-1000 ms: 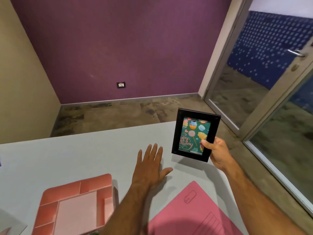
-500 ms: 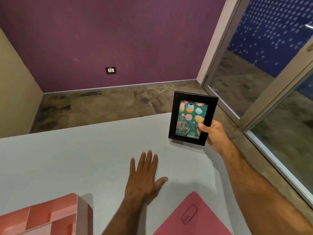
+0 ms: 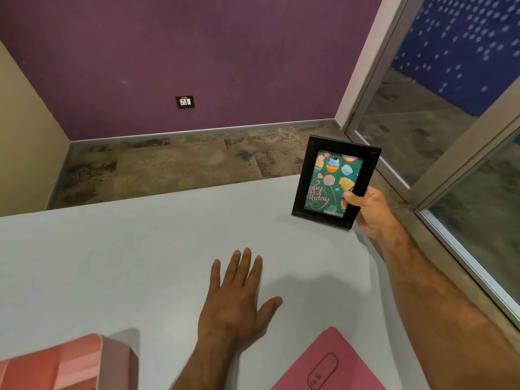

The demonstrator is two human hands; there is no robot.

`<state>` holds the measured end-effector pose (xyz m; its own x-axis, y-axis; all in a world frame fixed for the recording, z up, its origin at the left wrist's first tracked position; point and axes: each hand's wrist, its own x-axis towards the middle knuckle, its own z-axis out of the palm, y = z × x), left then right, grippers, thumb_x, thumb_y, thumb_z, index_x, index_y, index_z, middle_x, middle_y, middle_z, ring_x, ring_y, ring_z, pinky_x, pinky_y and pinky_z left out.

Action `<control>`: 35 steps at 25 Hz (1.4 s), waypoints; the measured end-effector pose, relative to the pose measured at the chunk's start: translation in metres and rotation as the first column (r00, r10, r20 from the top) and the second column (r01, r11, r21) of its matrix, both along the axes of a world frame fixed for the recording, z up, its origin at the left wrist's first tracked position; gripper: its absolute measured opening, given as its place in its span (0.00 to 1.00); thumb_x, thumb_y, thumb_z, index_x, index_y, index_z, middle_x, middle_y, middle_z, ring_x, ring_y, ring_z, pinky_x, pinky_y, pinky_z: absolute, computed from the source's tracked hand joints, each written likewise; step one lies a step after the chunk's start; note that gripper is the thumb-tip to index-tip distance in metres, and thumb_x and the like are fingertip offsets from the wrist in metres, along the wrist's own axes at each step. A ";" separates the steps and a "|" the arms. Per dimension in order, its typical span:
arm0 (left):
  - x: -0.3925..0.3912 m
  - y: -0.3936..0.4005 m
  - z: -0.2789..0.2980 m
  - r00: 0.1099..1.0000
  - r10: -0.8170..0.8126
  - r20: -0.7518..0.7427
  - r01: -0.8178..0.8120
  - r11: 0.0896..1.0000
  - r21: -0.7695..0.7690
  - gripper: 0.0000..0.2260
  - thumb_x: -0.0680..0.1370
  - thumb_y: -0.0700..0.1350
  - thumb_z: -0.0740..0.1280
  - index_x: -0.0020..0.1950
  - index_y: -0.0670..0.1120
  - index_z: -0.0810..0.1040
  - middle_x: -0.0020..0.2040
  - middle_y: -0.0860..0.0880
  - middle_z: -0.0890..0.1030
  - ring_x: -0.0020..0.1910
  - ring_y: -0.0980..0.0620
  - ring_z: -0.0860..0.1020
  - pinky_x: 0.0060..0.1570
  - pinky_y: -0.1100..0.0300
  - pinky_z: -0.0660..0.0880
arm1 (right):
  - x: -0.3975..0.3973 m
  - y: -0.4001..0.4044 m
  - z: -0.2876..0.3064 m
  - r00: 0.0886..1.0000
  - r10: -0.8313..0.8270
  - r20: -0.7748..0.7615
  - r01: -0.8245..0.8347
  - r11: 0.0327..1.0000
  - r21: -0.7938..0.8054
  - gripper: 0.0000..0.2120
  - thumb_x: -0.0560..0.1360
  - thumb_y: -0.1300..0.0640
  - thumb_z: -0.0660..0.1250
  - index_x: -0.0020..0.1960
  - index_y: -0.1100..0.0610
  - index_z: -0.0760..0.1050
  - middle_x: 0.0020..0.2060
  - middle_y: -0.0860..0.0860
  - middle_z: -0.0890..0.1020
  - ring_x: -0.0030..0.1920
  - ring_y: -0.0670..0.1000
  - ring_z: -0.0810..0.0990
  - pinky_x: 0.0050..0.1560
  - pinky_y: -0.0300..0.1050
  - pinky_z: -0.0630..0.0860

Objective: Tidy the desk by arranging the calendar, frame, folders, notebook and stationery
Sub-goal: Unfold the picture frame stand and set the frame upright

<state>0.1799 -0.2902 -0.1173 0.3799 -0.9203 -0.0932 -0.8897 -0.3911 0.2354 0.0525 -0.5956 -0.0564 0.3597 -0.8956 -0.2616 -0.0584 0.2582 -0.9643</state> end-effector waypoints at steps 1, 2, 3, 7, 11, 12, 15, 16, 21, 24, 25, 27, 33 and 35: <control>0.000 -0.001 0.000 1.000 0.001 -0.003 -0.001 1.000 0.000 0.37 0.76 0.72 0.39 0.80 0.53 0.40 0.79 0.52 0.37 0.77 0.51 0.33 0.74 0.42 0.35 | 0.001 0.000 -0.001 1.000 -0.002 0.007 0.002 1.000 0.012 0.15 0.78 0.68 0.64 0.64 0.63 0.73 0.55 0.55 0.82 0.56 0.56 0.81 0.56 0.56 0.79; 0.000 0.000 0.000 1.000 -0.002 -0.004 0.002 1.000 0.008 0.37 0.76 0.72 0.39 0.80 0.53 0.40 0.79 0.52 0.36 0.77 0.51 0.33 0.74 0.42 0.35 | 0.002 0.000 -0.003 1.000 -0.004 0.011 0.004 1.000 0.023 0.15 0.78 0.68 0.63 0.64 0.63 0.73 0.56 0.56 0.82 0.57 0.56 0.82 0.56 0.57 0.79; 0.000 0.000 0.000 1.000 -0.005 -0.002 0.005 1.000 0.018 0.37 0.76 0.72 0.39 0.80 0.53 0.39 0.79 0.52 0.36 0.77 0.51 0.32 0.74 0.42 0.35 | 0.003 -0.001 -0.005 1.000 -0.005 0.014 0.005 0.999 0.033 0.15 0.78 0.68 0.63 0.64 0.63 0.73 0.57 0.56 0.82 0.57 0.57 0.82 0.57 0.58 0.79; 0.000 0.000 0.002 1.000 -0.009 0.009 0.009 1.000 0.027 0.37 0.76 0.72 0.39 0.79 0.53 0.38 0.79 0.52 0.35 0.77 0.51 0.32 0.75 0.42 0.35 | 0.006 -0.003 -0.011 1.000 -0.014 0.004 0.014 0.999 0.045 0.15 0.78 0.68 0.63 0.64 0.62 0.73 0.59 0.57 0.81 0.59 0.58 0.81 0.60 0.61 0.77; 0.000 0.000 -0.001 1.000 0.007 0.006 -0.007 1.000 -0.014 0.37 0.76 0.72 0.41 0.80 0.53 0.44 0.80 0.51 0.40 0.78 0.51 0.36 0.75 0.41 0.37 | 0.009 -0.004 -0.009 1.000 -0.019 -0.022 0.020 0.999 0.044 0.15 0.79 0.67 0.63 0.65 0.60 0.73 0.60 0.56 0.81 0.59 0.57 0.81 0.60 0.60 0.78; 0.000 0.001 -0.001 1.000 0.004 0.006 -0.004 1.000 -0.010 0.37 0.76 0.72 0.40 0.80 0.53 0.43 0.80 0.51 0.40 0.78 0.51 0.35 0.75 0.42 0.36 | 0.009 -0.003 -0.009 1.000 -0.018 -0.013 0.019 0.999 0.048 0.16 0.79 0.66 0.63 0.65 0.60 0.73 0.60 0.56 0.81 0.59 0.57 0.81 0.60 0.60 0.78; 0.000 0.001 0.002 1.000 -0.001 0.012 0.001 1.000 -0.002 0.37 0.76 0.72 0.39 0.80 0.53 0.41 0.80 0.52 0.37 0.78 0.52 0.34 0.75 0.42 0.35 | 0.006 0.002 -0.014 0.999 -0.014 0.031 0.013 0.999 0.044 0.15 0.78 0.62 0.65 0.65 0.59 0.73 0.59 0.56 0.82 0.59 0.57 0.81 0.62 0.59 0.77; 0.000 0.002 0.002 1.000 0.000 0.012 0.000 1.000 -0.003 0.38 0.76 0.72 0.39 0.80 0.53 0.41 0.80 0.52 0.38 0.78 0.51 0.34 0.75 0.42 0.35 | 0.005 0.005 -0.016 0.999 -0.018 0.044 0.016 0.999 0.036 0.16 0.78 0.60 0.65 0.65 0.59 0.74 0.59 0.55 0.82 0.59 0.57 0.81 0.62 0.59 0.77; 0.001 0.001 0.001 1.000 -0.004 0.025 0.003 0.999 0.035 0.39 0.74 0.73 0.36 0.80 0.53 0.39 0.80 0.51 0.37 0.78 0.49 0.35 0.75 0.41 0.36 | -0.004 0.019 -0.023 0.998 -0.050 0.050 0.051 0.998 -0.023 0.25 0.75 0.47 0.67 0.68 0.56 0.70 0.59 0.54 0.82 0.61 0.57 0.80 0.67 0.58 0.73; 0.001 0.001 0.001 1.000 -0.003 0.016 0.003 0.999 0.044 0.40 0.73 0.74 0.34 0.80 0.53 0.40 0.80 0.51 0.37 0.78 0.50 0.35 0.75 0.41 0.35 | -0.017 0.026 -0.023 0.999 -0.050 0.018 0.051 0.998 -0.039 0.39 0.68 0.36 0.71 0.72 0.54 0.66 0.61 0.54 0.81 0.61 0.56 0.80 0.67 0.59 0.72; 0.002 0.001 0.002 1.000 -0.009 0.009 0.008 0.999 0.048 0.41 0.72 0.74 0.34 0.80 0.54 0.39 0.79 0.51 0.36 0.78 0.50 0.35 0.75 0.42 0.35 | -0.024 0.028 -0.023 0.999 -0.048 -0.013 0.048 0.998 -0.031 0.44 0.64 0.32 0.73 0.72 0.53 0.65 0.62 0.54 0.80 0.61 0.56 0.79 0.68 0.59 0.71; 0.005 0.002 0.004 0.999 -0.017 -0.038 0.019 0.998 0.055 0.40 0.72 0.74 0.35 0.80 0.54 0.40 0.79 0.52 0.36 0.78 0.51 0.34 0.75 0.44 0.34 | -0.036 0.035 -0.019 0.996 -0.058 -0.073 0.057 0.998 -0.022 0.52 0.55 0.27 0.74 0.72 0.50 0.65 0.63 0.54 0.78 0.59 0.54 0.78 0.66 0.56 0.72; 0.006 0.034 0.024 0.973 0.034 -0.230 -0.014 0.996 0.088 0.36 0.77 0.70 0.43 0.80 0.51 0.50 0.81 0.51 0.49 0.80 0.51 0.46 0.77 0.47 0.43 | -0.067 0.067 0.011 0.962 0.010 -0.274 -0.016 1.000 -0.019 0.56 0.52 0.27 0.72 0.75 0.50 0.62 0.65 0.56 0.73 0.62 0.57 0.74 0.63 0.60 0.74; -0.002 0.053 0.033 0.940 0.074 -0.332 -0.057 0.997 0.061 0.36 0.77 0.69 0.46 0.80 0.51 0.52 0.80 0.52 0.55 0.79 0.51 0.51 0.77 0.48 0.48 | -0.076 0.082 0.019 0.933 0.054 -0.356 -0.061 0.998 -0.009 0.59 0.49 0.24 0.72 0.74 0.49 0.62 0.66 0.55 0.73 0.62 0.56 0.75 0.64 0.64 0.73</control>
